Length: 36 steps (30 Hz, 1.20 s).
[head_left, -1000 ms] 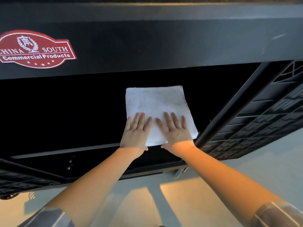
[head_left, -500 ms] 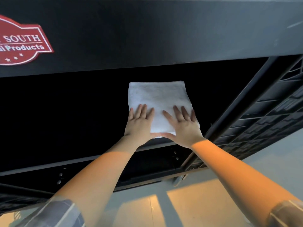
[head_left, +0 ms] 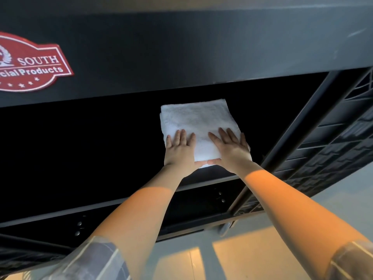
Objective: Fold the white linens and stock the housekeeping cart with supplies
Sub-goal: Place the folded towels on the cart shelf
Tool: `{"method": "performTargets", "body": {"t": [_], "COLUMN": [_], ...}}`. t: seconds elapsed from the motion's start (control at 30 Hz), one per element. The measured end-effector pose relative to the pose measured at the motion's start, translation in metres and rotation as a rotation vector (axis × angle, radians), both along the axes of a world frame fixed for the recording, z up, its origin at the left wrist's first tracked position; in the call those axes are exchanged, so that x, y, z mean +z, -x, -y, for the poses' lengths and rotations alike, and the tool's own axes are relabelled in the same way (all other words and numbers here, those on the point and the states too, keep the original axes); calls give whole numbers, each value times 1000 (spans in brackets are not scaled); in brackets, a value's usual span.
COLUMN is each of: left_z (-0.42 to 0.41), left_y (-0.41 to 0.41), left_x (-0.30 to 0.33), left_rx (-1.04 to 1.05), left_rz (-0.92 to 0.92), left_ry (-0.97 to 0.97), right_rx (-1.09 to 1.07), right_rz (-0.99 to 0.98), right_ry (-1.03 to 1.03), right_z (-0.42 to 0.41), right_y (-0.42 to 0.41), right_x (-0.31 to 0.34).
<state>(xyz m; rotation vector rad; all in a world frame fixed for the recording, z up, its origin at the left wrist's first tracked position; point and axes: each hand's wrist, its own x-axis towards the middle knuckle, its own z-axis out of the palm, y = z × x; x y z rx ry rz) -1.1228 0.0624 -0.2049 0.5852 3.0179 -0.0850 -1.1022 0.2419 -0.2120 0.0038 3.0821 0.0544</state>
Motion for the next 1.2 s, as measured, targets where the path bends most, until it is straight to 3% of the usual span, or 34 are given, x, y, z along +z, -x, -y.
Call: {"method": "performTargets", "body": {"t": [0.27, 0.53, 0.8, 1.03, 1.2], "left_z": [13, 42, 65, 109, 150], "left_y": [-30, -97, -175, -232, -270], "left_x": [20, 66, 112, 119, 123], "left_rx": [18, 146, 179, 371, 568], "left_rz": [37, 161, 27, -9, -45], "left_ry": [-79, -207, -324, -388, -424], "right_rx": [-20, -55, -85, -18, 144], "right_rz": [-3, 122, 50, 81, 91], "right_ry": [113, 269, 432, 467, 498], "right_z": [12, 26, 33, 79, 129], "right_y": [-24, -79, -172, -204, -209], "right_x": [10, 72, 119, 133, 138]}}
